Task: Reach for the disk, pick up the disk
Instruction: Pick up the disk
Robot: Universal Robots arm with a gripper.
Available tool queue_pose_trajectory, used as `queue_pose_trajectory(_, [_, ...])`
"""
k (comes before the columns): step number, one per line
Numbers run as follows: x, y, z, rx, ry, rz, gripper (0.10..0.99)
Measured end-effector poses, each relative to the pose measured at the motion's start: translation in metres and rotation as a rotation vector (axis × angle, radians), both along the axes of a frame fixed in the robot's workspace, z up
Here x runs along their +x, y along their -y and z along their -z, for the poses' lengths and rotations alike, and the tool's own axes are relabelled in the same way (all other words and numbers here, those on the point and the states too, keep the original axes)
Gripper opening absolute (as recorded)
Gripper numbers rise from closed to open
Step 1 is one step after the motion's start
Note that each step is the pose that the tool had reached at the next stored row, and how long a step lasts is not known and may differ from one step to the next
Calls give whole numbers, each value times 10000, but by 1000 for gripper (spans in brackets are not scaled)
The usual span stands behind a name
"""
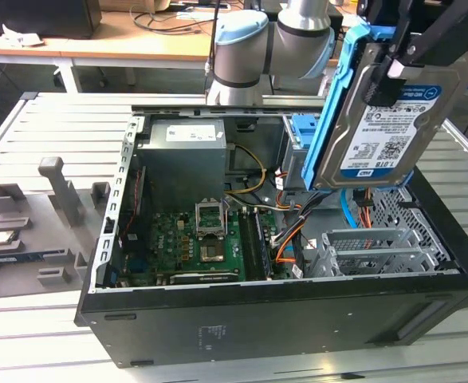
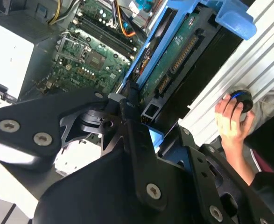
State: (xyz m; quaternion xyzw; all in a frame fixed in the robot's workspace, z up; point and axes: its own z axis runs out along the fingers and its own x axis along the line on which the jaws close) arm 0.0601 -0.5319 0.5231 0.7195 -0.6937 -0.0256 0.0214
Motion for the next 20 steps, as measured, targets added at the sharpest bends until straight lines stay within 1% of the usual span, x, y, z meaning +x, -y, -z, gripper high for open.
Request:
queue_pose_trajectory(4, [177, 0, 20, 0, -75, 1, 365])
queue_pose_trajectory(5, [209, 0, 27, -3, -85, -1, 365])
queue_pose_trajectory(13, [252, 2, 89, 0, -88, 0, 365])
queue_pose_trajectory(20, [273, 2, 116, -1, -88, 0, 365])
